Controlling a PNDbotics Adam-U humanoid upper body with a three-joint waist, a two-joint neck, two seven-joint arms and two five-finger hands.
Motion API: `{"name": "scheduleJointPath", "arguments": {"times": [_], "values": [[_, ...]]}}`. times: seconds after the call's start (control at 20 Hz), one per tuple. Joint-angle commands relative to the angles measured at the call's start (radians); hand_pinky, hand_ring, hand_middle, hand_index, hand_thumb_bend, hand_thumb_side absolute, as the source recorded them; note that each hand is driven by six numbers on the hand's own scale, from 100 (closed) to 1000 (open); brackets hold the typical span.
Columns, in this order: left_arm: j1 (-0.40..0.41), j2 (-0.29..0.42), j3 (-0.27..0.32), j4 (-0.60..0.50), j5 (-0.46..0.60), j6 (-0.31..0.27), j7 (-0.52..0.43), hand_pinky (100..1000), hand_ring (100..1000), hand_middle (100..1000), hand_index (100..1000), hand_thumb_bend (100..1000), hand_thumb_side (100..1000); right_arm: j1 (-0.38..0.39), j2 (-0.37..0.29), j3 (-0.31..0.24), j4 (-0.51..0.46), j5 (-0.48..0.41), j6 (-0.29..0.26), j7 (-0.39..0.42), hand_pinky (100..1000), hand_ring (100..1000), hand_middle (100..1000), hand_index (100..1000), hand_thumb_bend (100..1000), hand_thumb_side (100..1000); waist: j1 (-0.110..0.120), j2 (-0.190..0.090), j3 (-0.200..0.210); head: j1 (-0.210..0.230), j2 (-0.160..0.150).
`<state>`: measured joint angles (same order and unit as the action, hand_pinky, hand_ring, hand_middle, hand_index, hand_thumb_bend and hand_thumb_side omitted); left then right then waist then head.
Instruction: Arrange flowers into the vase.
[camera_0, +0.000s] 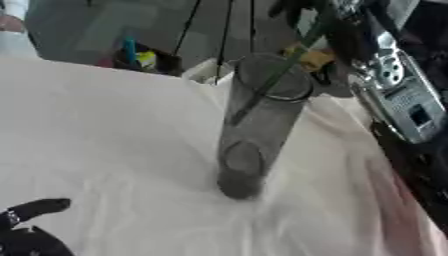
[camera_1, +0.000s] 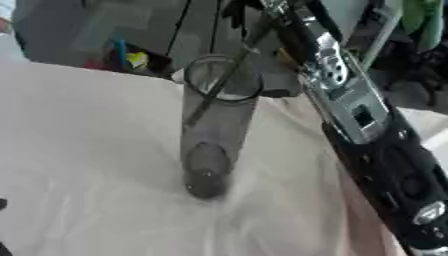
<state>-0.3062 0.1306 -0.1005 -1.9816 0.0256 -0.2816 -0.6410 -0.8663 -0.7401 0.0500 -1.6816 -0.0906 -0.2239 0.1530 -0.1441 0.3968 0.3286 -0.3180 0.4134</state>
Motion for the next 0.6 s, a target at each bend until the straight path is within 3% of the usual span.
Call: {"name": "scheduleJointPath", "arguments": {"times": [0.05, 0.6], "values": [[-0.004, 0.003, -0.001, -0.018, 0.005, -0.002, -0.003, 417, 613, 883, 762, 100, 1000, -0.007, -0.041, -0.02, -0.027, 0.026, 0.005, 0.041, 625, 1000, 372, 434, 100, 1000, 0.009, -0.016, -0.002, 0.002, 0.002], [-0.004, 0.004, -0.003, -0.018, 0.005, 0.0, -0.008, 417, 614, 885, 762, 100, 1000, 0.002, -0.049, -0.023, -0.033, 0.091, -0.005, 0.177, 679, 1000, 467, 569, 100, 1000, 0.009, -0.018, -0.004, 0.003, 0.003]]}}
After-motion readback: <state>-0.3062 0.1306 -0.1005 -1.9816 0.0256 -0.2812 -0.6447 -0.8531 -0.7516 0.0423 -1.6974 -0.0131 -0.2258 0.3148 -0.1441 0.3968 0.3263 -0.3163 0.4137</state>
